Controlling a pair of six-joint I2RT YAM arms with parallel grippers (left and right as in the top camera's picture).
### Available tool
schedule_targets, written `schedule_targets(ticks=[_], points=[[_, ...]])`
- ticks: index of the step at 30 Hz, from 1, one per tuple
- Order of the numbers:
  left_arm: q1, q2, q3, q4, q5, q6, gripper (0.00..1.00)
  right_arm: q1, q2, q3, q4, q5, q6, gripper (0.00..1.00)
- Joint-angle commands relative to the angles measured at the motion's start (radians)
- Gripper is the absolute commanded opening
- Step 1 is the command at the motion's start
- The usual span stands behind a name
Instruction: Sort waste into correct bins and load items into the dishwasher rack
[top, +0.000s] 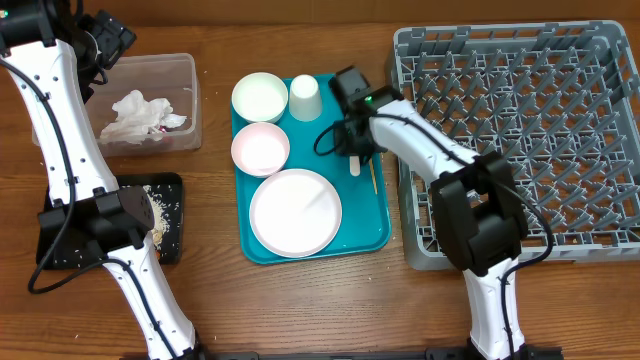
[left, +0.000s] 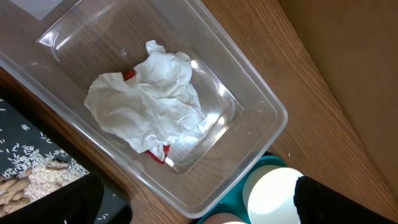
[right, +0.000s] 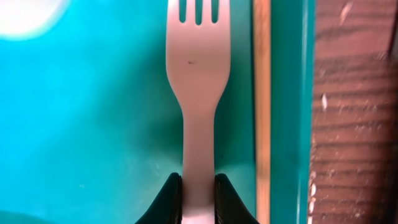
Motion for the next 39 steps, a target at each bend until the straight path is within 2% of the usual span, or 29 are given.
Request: schedule_targets(ticks=[1,6,14,18,20,24,27,28,31,32,35,39], points=[[-0.007,-0.002,-0.002,-0.002,-0.007,-0.006,1.00,-0.024,0.005,0.064,0.000,-0.108,0.008,0.04],[-0.007,-0.002,-0.002,-0.002,-0.007,-0.006,1.00,-0.045,-0.001,0.142,-0.024,-0.193,0.007,0.04],[-0.007,-0.002,-0.002,-0.002,-0.007,-0.006,1.00,-0.129,-0.062,0.343,-0.136,-0.199,-0.030,0.04],[-0.007,-0.002,-0.002,-0.002,-0.007,-0.006,1.00,-0.226,-0.085,0.435,-0.202,-0.200,-0.109,0.04],[-0.007,-0.002,-0.002,-0.002,-0.007,-0.006,1.00,-0.278,-0.085,0.457,-0.248,-0.214,-0.200,0.04],[-0.007,-0.002,-0.002,-0.002,-0.007,-0.006,1.00,-0.299,-0.085,0.444,-0.323,-0.225,-0.348,0.04],[-0.007,-0.002,-0.002,-0.002,-0.007,-0.006,1.00,-0.298,-0.085,0.429,-0.339,-0.213,-0.373,0.04],[-0.007,-0.002,-0.002,-0.002,-0.007,-0.006,1.00,-0.297,-0.085,0.419,-0.336,-0.210,-0.374,0.05],[-0.007,-0.002,-0.002,-0.002,-0.007,-0.006,1.00,-0.297,-0.084,0.401,-0.332,-0.196,-0.370,0.35],[-0.007,-0.002,-0.002,-0.002,-0.007,-0.006,1.00,-0.297,-0.084,0.400,-0.332,-0.177,-0.365,0.39],[-0.007,-0.002,-0.002,-0.002,-0.007,-0.006,1.00,-0.298,-0.084,0.401,-0.330,-0.120,-0.330,0.45],[-0.007,-0.002,-0.002,-0.002,-0.007,-0.006,1.00,-0.297,-0.084,0.401,-0.327,-0.121,-0.285,0.45]])
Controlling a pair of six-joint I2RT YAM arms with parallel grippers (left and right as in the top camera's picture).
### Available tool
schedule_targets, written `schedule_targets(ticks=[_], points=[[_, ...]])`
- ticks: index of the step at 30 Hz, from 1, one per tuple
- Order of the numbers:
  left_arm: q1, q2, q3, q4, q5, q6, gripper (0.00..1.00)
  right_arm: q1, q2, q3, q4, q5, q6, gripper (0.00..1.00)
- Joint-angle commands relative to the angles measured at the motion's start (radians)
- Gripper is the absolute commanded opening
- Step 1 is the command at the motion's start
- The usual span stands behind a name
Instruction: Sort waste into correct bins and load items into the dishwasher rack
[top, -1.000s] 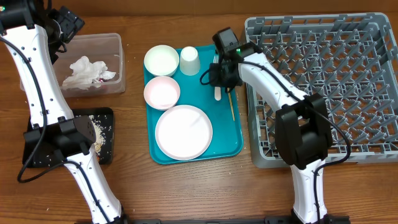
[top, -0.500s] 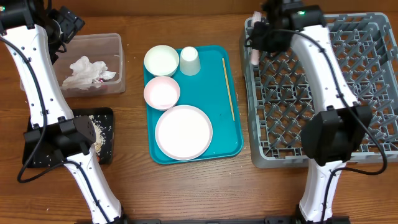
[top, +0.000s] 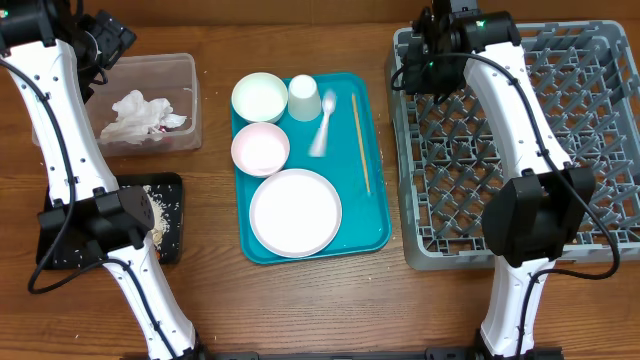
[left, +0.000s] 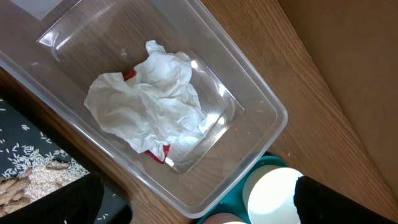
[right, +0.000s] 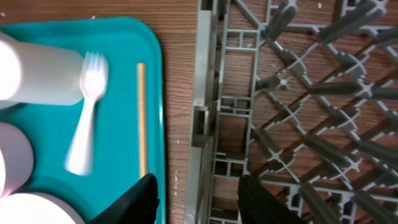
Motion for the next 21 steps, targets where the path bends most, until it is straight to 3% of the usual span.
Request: schedule_targets(ticks=[1,5,8,15,21], points=[[-0.007,-0.002,-0.002,-0.002,-0.007,-0.006,1.00,-0.002,-0.032,0.002,0.004,-0.005,0.054,0.44],[-0.007,-0.002,-0.002,-0.002,-0.007,-0.006,1.00,0.037,-0.032,0.009,0.008,-0.143,0.054,0.49],[-0.007,-0.002,-0.002,-0.002,-0.007,-0.006,1.00,0.127,-0.032,0.006,0.013,-0.139,0.076,0.49],[-0.007,-0.002,-0.002,-0.002,-0.007,-0.006,1.00,0.295,-0.008,-0.043,0.073,0.104,0.189,0.49],[-0.009,-0.002,-0.002,-0.002,-0.007,-0.006,1.00,0.313,0.102,-0.113,0.076,0.171,0.257,0.49]])
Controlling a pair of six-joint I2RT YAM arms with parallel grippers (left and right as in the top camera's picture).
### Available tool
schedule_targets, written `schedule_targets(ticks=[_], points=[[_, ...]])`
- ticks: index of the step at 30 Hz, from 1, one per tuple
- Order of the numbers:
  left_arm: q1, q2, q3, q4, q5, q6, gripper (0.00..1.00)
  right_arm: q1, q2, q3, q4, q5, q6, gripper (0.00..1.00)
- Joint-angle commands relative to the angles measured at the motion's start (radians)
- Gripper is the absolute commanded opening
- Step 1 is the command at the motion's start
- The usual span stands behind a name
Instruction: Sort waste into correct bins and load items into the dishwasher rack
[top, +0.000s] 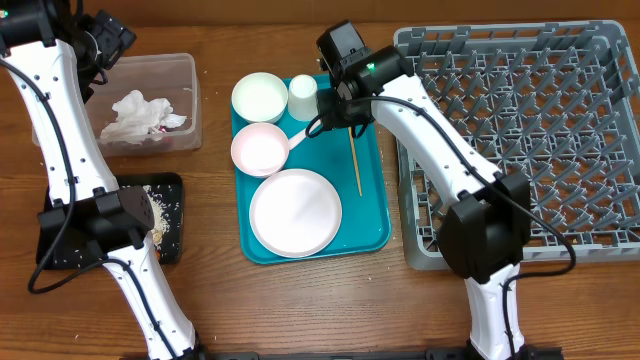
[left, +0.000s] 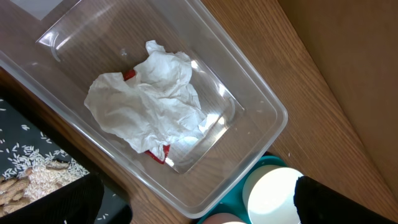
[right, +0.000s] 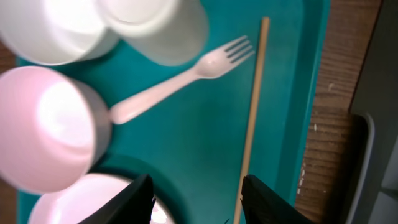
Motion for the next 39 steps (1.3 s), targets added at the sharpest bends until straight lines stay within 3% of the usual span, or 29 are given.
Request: schedule_targets(ticks=[1,10,13,18,24,25,30,39], points=[[-0.010,-0.002,-0.002,-0.002,-0.007,-0.006,1.00,-0.023,0.093,-0.024,-0.014,0.059,0.052,0.49],[-0.008,-0.002,-0.002,-0.002,-0.007,-0.006,1.00,-0.026,0.171,-0.074,0.000,0.013,0.051,0.47],[-0.008,-0.002,-0.002,-0.002,-0.007,-0.006,1.00,-0.026,0.171,-0.093,0.002,0.010,0.052,0.39],[-0.006,-0.002,-0.002,-0.002,-0.007,-0.006,1.00,-0.023,0.171,-0.161,0.025,0.010,0.051,0.36],[-0.008,-0.002,-0.002,-0.002,-0.007,-0.006,1.00,-0.022,0.171,-0.166,0.026,-0.022,0.051,0.05],[-0.008,-0.002,-0.002,-0.002,-0.007,-0.006,1.00,-0.022,0.171,-0.163,0.024,-0.029,0.051,0.04],[-0.008,-0.002,-0.002,-0.002,-0.007,-0.006,1.00,-0.049,0.165,-0.071,-0.022,-0.097,0.051,0.04],[-0.008,-0.002,-0.002,-0.002,-0.007,-0.006,1.00,-0.187,0.155,0.394,-0.292,-0.256,-0.028,0.04]])
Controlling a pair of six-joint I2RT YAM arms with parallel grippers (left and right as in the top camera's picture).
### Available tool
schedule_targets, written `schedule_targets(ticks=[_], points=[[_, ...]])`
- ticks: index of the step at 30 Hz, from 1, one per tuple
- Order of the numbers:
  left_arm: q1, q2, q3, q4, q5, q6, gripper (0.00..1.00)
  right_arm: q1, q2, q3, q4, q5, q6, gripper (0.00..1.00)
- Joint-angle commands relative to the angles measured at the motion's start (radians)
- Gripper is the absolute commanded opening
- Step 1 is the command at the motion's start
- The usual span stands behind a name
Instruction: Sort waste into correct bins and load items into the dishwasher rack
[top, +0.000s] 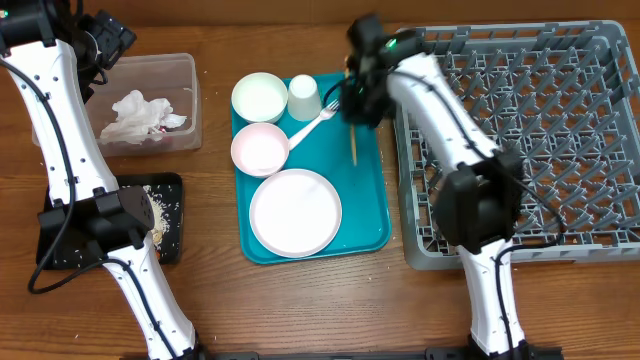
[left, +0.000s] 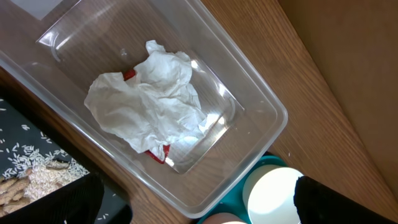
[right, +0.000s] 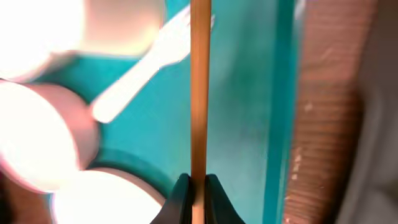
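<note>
My right gripper (right: 199, 185) is shut on a thin wooden chopstick (right: 200, 74) over the right side of the teal tray (top: 372, 225). The stick's free end (top: 352, 148) shows below the gripper in the overhead view. A white plastic fork (top: 314, 123) lies on the tray between the white cup (top: 305, 97) and the pink bowl (top: 260, 149). The grey dishwasher rack (top: 520, 140) stands to the right. My left gripper (left: 196, 208) hangs open above the clear bin (left: 261, 112), which holds crumpled white tissue (left: 149, 106).
On the tray also stand a pale green bowl (top: 259, 97) and a white plate (top: 295, 211). A black tray with rice and scraps (top: 160, 215) lies at the front left. A strip of bare wood separates tray and rack.
My right gripper was open above the tray, with fork and chopstick lying below it. Now it is shut on the chopstick, whose near end sits farther back. The left arm is unchanged.
My right gripper was shut on the fork's handle on the tray. Then it stood open over the rack's near corner, with the fork lying by the cup. Then it was open above the tray, and now it grips the chopstick. The left gripper stayed over the bin throughout.
</note>
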Motion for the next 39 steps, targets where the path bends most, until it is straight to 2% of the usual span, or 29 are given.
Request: schedule_targets(ticks=[1,4,7,13,15,16,18,20,28,31,32,34,35,36,39], points=[[-0.008,-0.002,-0.002,-0.002,-0.007,-0.006,1.00,-0.071,-0.016,0.183,-0.099,-0.042,-0.062,0.04],[-0.008,-0.002,-0.002,-0.002,-0.007,-0.006,1.00,-0.161,-0.016,0.335,-0.208,-0.005,-0.146,0.04],[-0.008,-0.002,-0.002,-0.002,-0.007,-0.006,1.00,-0.240,-0.016,0.373,-0.248,0.005,-0.213,0.04],[-0.008,-0.002,-0.002,-0.002,-0.007,-0.006,1.00,-0.304,-0.016,0.261,-0.251,0.007,-0.337,0.04],[-0.008,-0.002,-0.002,-0.002,-0.007,-0.006,1.00,-0.299,-0.016,0.201,-0.217,0.006,-0.336,0.08],[-0.008,-0.002,-0.002,-0.002,-0.007,-0.006,1.00,-0.297,-0.016,0.183,-0.208,0.004,-0.336,0.13],[-0.008,-0.002,-0.002,-0.002,-0.007,-0.006,0.99,-0.289,-0.016,0.144,-0.183,0.005,-0.314,0.35],[-0.008,-0.002,-0.002,-0.002,-0.007,-0.006,1.00,-0.284,-0.016,0.139,-0.182,0.004,-0.280,0.49],[-0.008,-0.002,-0.002,-0.002,-0.007,-0.006,1.00,-0.278,-0.016,0.249,-0.227,-0.032,-0.167,0.51],[-0.008,-0.002,-0.002,-0.002,-0.007,-0.006,1.00,-0.247,-0.016,0.315,-0.235,-0.138,-0.151,0.54],[-0.008,-0.002,-0.002,-0.002,-0.007,-0.006,1.00,-0.236,-0.016,0.322,-0.230,-0.163,-0.151,0.58],[-0.008,-0.002,-0.002,-0.002,-0.007,-0.006,1.00,-0.185,-0.016,0.325,-0.190,-0.182,-0.100,0.76],[-0.008,-0.002,-0.002,-0.002,-0.007,-0.006,1.00,-0.163,-0.016,0.322,-0.164,-0.175,-0.073,0.98],[-0.008,-0.002,-0.002,-0.002,-0.007,-0.006,1.00,-0.116,-0.016,0.308,-0.101,-0.136,-0.012,1.00],[-0.008,-0.002,-0.002,-0.002,-0.007,-0.006,1.00,-0.028,-0.016,0.286,0.014,-0.119,0.032,1.00]])
